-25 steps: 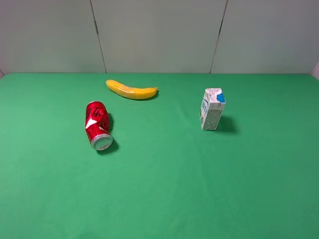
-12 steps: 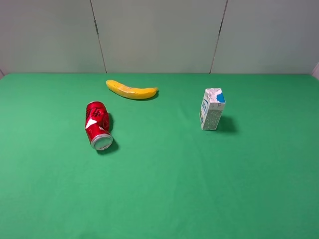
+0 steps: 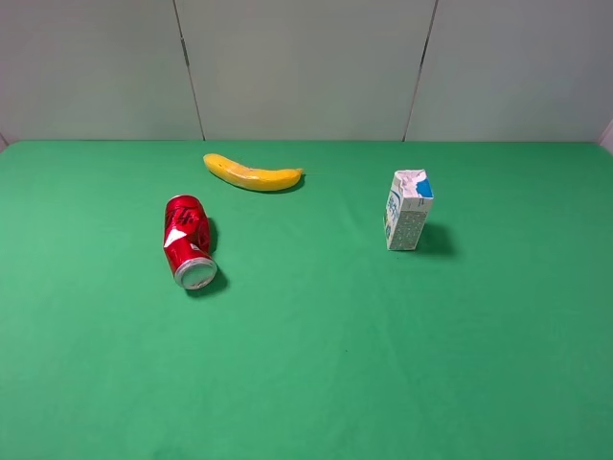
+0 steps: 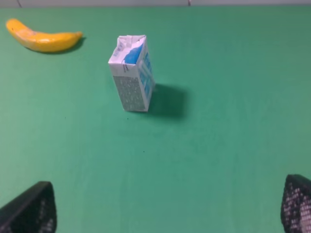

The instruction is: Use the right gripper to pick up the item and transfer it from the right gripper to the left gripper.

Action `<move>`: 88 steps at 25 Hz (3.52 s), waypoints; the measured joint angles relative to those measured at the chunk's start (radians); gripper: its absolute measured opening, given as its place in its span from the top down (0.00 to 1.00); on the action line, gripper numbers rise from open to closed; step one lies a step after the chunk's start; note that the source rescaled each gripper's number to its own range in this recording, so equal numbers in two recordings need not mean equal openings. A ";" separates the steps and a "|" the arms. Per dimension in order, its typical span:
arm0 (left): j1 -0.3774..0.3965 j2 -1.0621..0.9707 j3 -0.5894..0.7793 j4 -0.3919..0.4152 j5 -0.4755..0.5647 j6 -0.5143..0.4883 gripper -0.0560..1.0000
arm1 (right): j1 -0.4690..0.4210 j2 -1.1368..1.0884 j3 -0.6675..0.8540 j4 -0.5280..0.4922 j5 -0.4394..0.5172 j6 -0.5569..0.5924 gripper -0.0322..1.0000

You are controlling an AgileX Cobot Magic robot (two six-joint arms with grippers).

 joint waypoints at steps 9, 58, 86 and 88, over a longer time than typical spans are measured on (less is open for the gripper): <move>0.000 0.000 0.000 0.000 0.000 0.000 0.02 | 0.000 0.477 -0.239 -0.004 -0.005 0.000 0.00; 0.000 0.000 0.000 0.000 -0.001 0.000 0.02 | 0.154 1.811 -0.949 -0.039 0.047 0.017 0.00; 0.000 0.000 0.000 0.000 -0.001 0.000 0.02 | 0.154 1.810 -0.949 -0.036 0.032 0.017 0.96; 0.000 0.000 0.000 0.000 -0.001 0.000 0.02 | 0.154 1.800 -0.949 -0.037 0.034 0.017 0.96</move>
